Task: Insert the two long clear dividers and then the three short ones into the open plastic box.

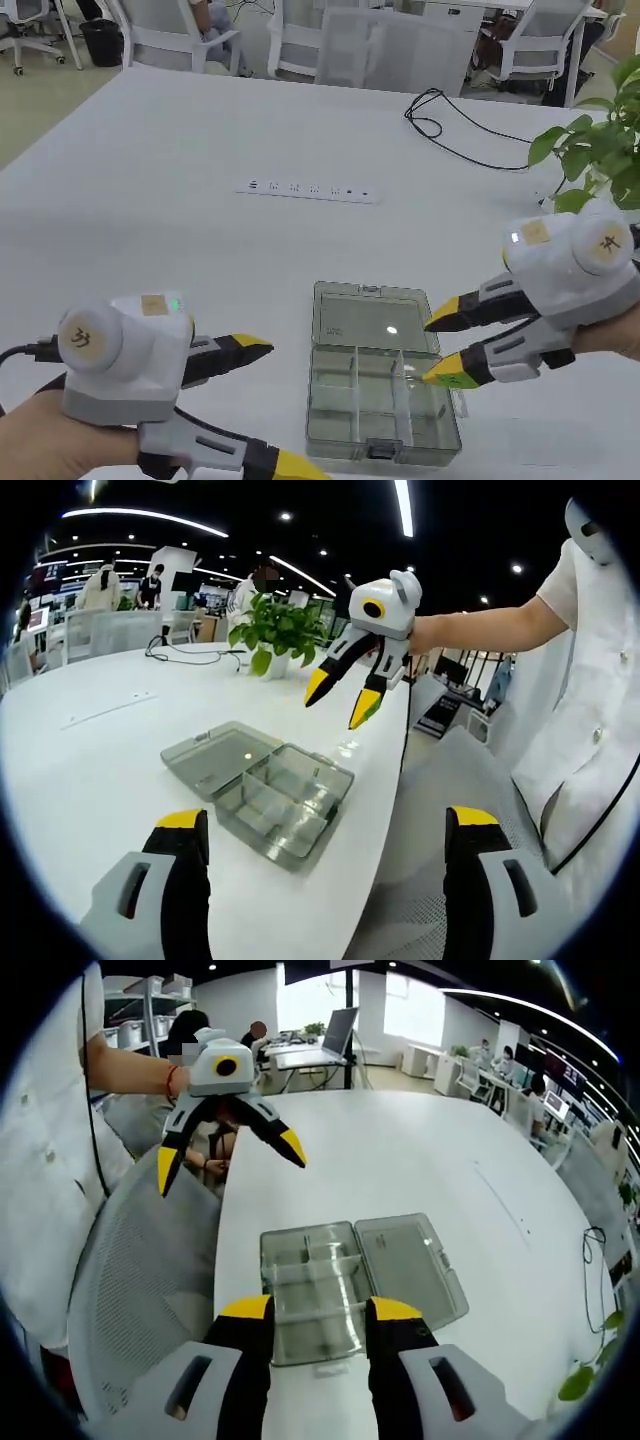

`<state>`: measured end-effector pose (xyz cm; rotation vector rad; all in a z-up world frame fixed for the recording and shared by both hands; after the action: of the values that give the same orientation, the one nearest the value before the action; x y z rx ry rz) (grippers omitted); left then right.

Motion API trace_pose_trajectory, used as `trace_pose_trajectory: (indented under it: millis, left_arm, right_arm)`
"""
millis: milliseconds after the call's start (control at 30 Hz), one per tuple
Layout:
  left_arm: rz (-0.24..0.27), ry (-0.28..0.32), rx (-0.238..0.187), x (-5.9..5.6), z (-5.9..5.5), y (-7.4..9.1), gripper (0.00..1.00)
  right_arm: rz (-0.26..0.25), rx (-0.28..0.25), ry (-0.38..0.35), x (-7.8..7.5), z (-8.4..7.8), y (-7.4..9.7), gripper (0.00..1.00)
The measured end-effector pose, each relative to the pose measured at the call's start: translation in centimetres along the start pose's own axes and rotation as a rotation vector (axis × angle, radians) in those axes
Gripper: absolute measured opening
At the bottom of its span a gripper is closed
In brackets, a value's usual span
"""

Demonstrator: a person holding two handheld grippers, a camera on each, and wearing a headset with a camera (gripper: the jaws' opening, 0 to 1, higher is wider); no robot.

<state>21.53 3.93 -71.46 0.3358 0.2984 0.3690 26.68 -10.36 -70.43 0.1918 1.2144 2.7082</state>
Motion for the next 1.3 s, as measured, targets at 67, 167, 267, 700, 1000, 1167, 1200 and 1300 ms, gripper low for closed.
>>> trace_pose_trajectory:
  millis: [67, 167, 267, 700, 1000, 1167, 1200, 1300]
  left_arm:
    - [0.001, -0.002, 0.002, 0.1, 0.0, 0.0, 1.0]
    - [0.001, -0.004, 0.007, 0.1, -0.1, 0.1, 1.0]
    - [0.002, -0.003, 0.009, 0.2, -0.2, 0.1, 1.0]
    - [0.006, -0.001, 0.012, 0.3, -0.3, 0.1, 1.0]
    - [0.001, 0.0, 0.013, 0.2, -0.2, 0.0, 1.0]
    - [0.003, 0.004, 0.013, 0.2, -0.2, 0.0, 1.0]
    - [0.004, 0.005, 0.013, 0.2, -0.2, 0.0, 1.0]
    - [0.007, 0.008, 0.013, 0.2, -0.3, 0.0, 1.0]
  right_arm:
    - [-0.007, 0.014, -0.002, 0.0, -0.7, 0.5, 0.4]
    - [-0.011, 0.036, -0.008, 0.0, -2.1, 1.2, 0.43]
    - [-0.016, 0.059, -0.013, -0.4, -3.7, 1.8, 0.45]
    - [0.025, 0.242, 0.032, 0.6, -10.7, 2.0, 0.51]
    - [0.037, 0.357, 0.079, 0.0, -14.6, 1.2, 0.52]
    - [0.041, 0.412, 0.098, -0.8, -16.7, 0.0, 0.51]
    - [0.039, 0.419, 0.101, -1.0, -17.1, -0.1, 0.51]
    - [0.034, 0.457, 0.116, -1.6, -18.2, -0.3, 0.5]
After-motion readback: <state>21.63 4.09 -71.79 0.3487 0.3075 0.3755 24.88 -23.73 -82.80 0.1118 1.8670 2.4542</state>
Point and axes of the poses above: the centre of the closed fingertips' face, and the gripper's own axes: y roughly backward along the fingers, x roughly to its left, z roughly out of its top, the point moved 2 cm from there along y, roughly backward along the fingers, and after that the axes turned 4 degrees about -y, right-handed, at the moved point
